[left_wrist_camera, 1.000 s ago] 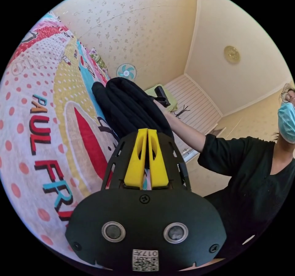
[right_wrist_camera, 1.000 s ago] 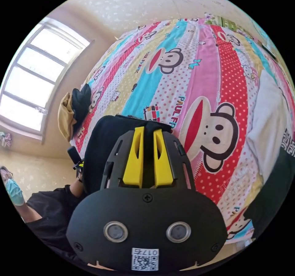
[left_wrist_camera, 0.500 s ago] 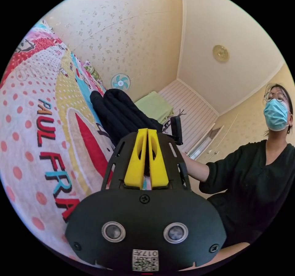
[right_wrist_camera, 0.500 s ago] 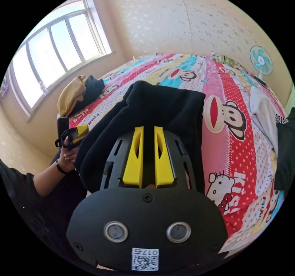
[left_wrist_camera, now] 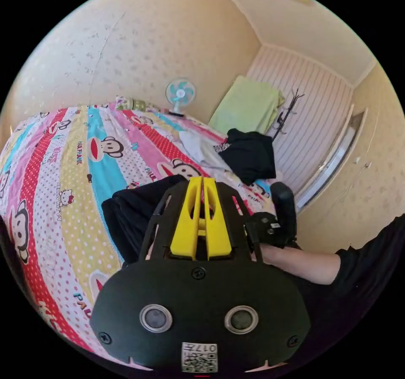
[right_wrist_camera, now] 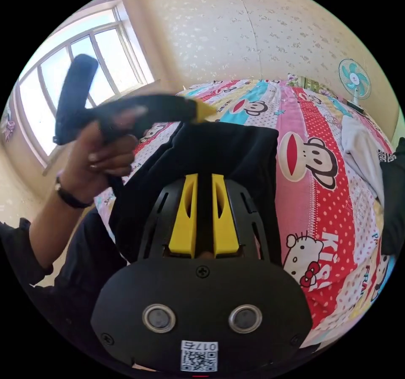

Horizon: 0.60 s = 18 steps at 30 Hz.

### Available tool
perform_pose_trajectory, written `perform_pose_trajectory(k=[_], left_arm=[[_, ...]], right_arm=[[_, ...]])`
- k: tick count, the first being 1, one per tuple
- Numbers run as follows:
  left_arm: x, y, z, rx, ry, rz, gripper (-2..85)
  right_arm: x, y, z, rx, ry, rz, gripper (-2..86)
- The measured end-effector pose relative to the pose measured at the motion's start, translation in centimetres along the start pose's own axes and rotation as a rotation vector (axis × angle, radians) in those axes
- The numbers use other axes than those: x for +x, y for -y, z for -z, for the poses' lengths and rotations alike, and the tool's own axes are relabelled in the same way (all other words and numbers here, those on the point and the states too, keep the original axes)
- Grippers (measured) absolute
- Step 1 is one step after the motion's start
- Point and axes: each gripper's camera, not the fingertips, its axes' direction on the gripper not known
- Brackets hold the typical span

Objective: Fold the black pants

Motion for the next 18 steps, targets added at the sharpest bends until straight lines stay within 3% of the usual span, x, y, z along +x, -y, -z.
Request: perform_pose_trajectory(k=[2,5,11,14,18], left_arm=[[0.2,-0.6,-4.4,-0.047,0.122,-0.032,-0.7],[-0.6,-0.9,-5.2,-0.022,0.073,0.007,-0.6],[-3.5,-0.9,-7.1,-0.019,-0.101,0.1,-0.6],[-4.2,-0.8,-7.7,-0.024,-0.143,0.117,-0.6],[-4.7,-0.6,-8.2,-0.031,-0.165,0.125,-0.6]], right_arm=[[3.0,-2.8,3.9,0.015,0.365,-0.048,10.9],[5.7,-9.9,8.5,0.167,0.546,-0.168,14.9],[6.8,-21.2,9.1,0.306,0.505,-0.411,20.4],[7.2,-20.7,8.6,0.416,0.465,-0.406,22.5],[8.1,-18.2,7.1,0.398,0.438,-0.395,23.5]])
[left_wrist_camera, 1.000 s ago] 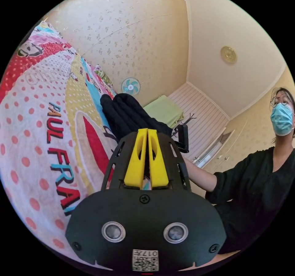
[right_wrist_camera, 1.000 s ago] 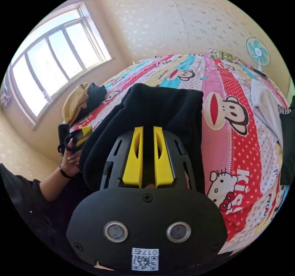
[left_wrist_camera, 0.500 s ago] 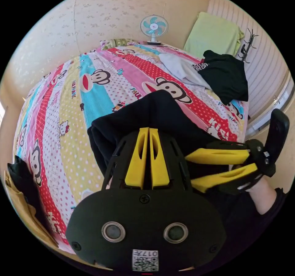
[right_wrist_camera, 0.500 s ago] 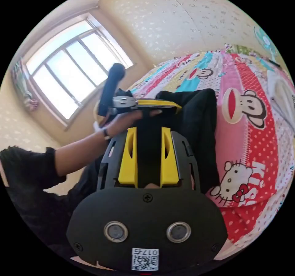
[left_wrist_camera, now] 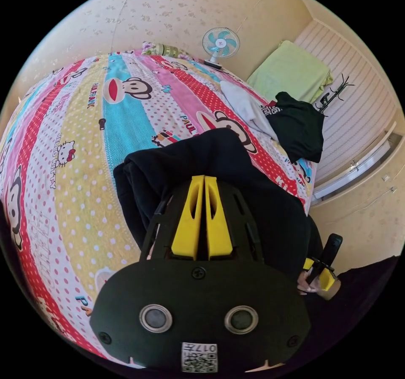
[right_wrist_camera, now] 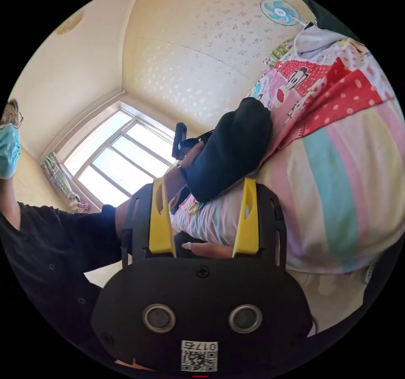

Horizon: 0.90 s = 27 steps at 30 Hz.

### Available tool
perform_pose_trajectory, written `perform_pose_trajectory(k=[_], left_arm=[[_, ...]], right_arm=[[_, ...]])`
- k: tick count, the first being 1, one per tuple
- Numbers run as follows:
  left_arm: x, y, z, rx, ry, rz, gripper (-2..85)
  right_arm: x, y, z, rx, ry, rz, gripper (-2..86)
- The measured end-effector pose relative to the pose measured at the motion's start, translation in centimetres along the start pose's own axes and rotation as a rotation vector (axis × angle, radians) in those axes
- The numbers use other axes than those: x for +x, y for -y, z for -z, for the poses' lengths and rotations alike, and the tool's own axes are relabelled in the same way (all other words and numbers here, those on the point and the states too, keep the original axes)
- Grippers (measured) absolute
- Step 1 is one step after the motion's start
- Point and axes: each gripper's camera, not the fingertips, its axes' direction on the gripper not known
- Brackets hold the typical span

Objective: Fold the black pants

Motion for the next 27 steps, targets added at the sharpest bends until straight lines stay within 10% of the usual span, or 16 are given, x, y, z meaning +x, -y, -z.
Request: perform_pose_trajectory(k=[27], left_arm=[[-7.7,-1.3,2.4,0.031,-0.342,0.172,-0.7]], right_arm=[[5.1,10.7,-3.6,0.188,-0.257,-0.244,27.8]])
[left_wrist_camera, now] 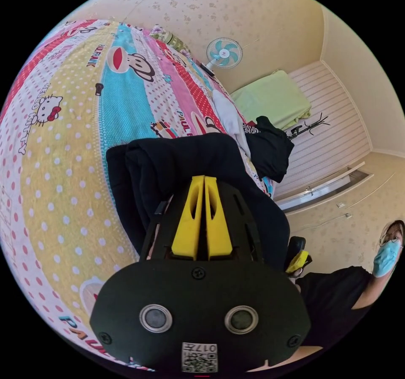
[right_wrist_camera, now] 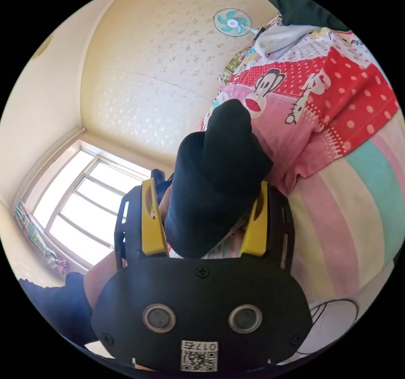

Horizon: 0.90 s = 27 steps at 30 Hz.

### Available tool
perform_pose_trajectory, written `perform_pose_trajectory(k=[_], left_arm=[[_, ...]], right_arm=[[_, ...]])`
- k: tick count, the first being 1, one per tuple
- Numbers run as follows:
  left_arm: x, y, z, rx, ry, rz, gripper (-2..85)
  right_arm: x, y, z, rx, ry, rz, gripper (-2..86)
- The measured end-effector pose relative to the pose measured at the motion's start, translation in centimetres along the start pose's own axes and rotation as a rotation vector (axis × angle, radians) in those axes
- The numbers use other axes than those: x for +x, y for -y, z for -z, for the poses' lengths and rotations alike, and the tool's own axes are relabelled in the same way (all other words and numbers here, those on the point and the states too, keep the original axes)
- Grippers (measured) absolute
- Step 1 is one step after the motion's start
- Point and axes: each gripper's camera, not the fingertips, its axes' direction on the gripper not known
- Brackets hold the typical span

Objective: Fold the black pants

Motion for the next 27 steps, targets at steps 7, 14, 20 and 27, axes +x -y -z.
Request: perform_pose_trajectory(k=[7,14,20,27], left_arm=[[1.3,-1.4,2.0,0.041,0.042,-0.016,-0.8],[4.7,-6.0,7.6,0.093,0.012,-0.085,-1.0],[4.5,-16.5,16.3,0.302,0.219,-0.061,-1.0],[2.7,-26.4,18.6,0.457,0.451,0.04,-1.0]], right_arm=[[2.2,2.0,-0.8,-0.002,-0.048,-0.002,24.0],[6.6,3.8,1.3,-0.043,0.16,-0.104,20.5],[6.8,5.2,2.1,-0.039,0.151,-0.108,21.2],[8.8,6.6,2.8,-0.042,0.252,-0.174,21.1]])
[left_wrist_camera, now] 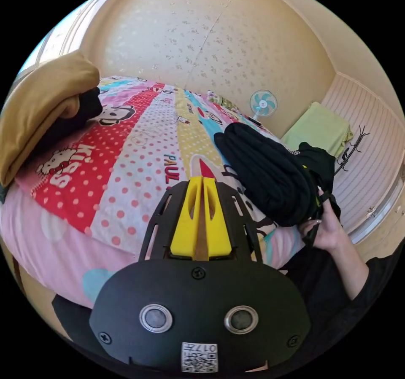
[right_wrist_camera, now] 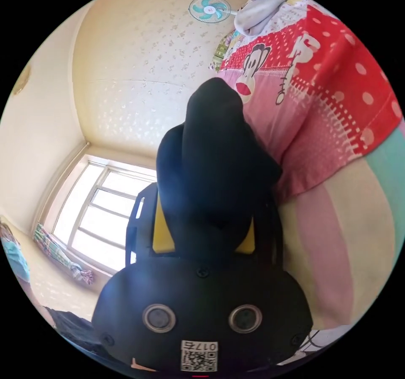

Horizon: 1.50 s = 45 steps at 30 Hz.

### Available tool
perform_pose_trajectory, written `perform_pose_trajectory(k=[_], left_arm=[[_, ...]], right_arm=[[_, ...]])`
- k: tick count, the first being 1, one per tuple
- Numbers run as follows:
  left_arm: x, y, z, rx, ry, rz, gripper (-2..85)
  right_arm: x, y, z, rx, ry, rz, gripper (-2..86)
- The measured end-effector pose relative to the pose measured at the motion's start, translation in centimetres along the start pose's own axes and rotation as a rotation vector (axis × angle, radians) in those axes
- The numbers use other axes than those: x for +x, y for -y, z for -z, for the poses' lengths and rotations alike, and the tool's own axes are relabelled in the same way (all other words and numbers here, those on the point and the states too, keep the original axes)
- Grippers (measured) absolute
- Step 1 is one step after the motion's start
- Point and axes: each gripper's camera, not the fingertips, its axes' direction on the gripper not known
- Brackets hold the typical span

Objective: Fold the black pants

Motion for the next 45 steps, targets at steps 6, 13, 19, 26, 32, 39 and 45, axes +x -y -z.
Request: perform_pose_trajectory(k=[6,13,19,26,32,39,45], left_arm=[[-1.6,0.9,0.8,-0.049,-0.041,0.036,-1.0],[-7.3,1.7,1.7,-0.042,-0.484,0.094,-1.0],[-7.4,2.7,2.4,-0.079,-0.48,0.083,-1.0],[-8.2,3.6,2.8,-0.109,-0.493,0.116,-1.0],[-9.1,4.1,2.9,-0.118,-0.567,0.142,-1.0],[-9.0,4.5,2.4,-0.124,-0.568,0.149,-1.0],[-8.5,4.5,1.7,-0.12,-0.567,0.147,-1.0]], right_arm=[[1.6,0.2,1.3,0.003,0.265,-0.061,18.5],[-3.8,-1.0,-3.2,-0.063,0.554,-0.075,17.9],[-12.0,0.7,-19.6,-0.294,0.673,0.028,17.9],[-16.7,-1.1,-47.3,-0.494,0.662,0.104,18.0],[-6.4,-4.8,-55.1,-0.618,-0.087,0.201,13.6],[-6.5,-12.0,-48.3,-0.93,-0.404,0.517,1.8],[-13.3,-21.1,-34.7,-0.855,-0.936,0.986,0.9]])
